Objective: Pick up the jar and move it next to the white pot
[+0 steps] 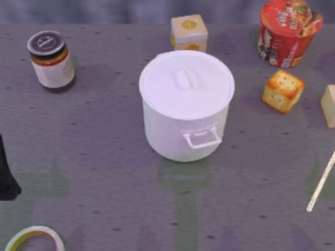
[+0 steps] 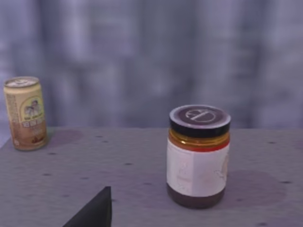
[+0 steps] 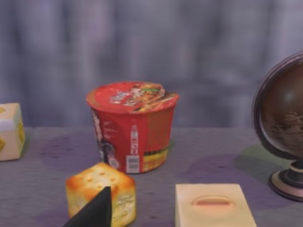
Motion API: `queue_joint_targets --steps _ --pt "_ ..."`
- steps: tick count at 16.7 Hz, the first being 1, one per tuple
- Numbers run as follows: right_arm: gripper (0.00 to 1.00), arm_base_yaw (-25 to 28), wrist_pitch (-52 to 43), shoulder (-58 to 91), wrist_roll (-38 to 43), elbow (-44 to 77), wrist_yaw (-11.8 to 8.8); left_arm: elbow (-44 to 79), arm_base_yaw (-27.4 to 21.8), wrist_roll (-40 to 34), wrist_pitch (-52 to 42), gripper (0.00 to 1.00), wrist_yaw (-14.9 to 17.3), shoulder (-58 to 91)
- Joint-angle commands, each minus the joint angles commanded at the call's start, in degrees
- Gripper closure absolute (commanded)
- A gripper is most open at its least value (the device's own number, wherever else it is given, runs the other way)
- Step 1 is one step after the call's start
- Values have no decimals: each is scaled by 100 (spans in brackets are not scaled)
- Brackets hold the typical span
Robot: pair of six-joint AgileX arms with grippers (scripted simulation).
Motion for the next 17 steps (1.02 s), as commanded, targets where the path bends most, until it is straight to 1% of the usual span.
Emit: queue_joint_targets --steps 4,8,12,17 --pt "0 0 0 0 0 0 0 103 3 32 -106 0 15 149" --pt "0 0 0 0 0 0 0 831 -8 249 -771 0 142 1119" --pt "0 0 0 0 0 0 0 2259 -49 653 -1827 0 382 2757" --pt "0 0 0 0 0 0 0 4937 -90 1377 -3326 0 725 5336"
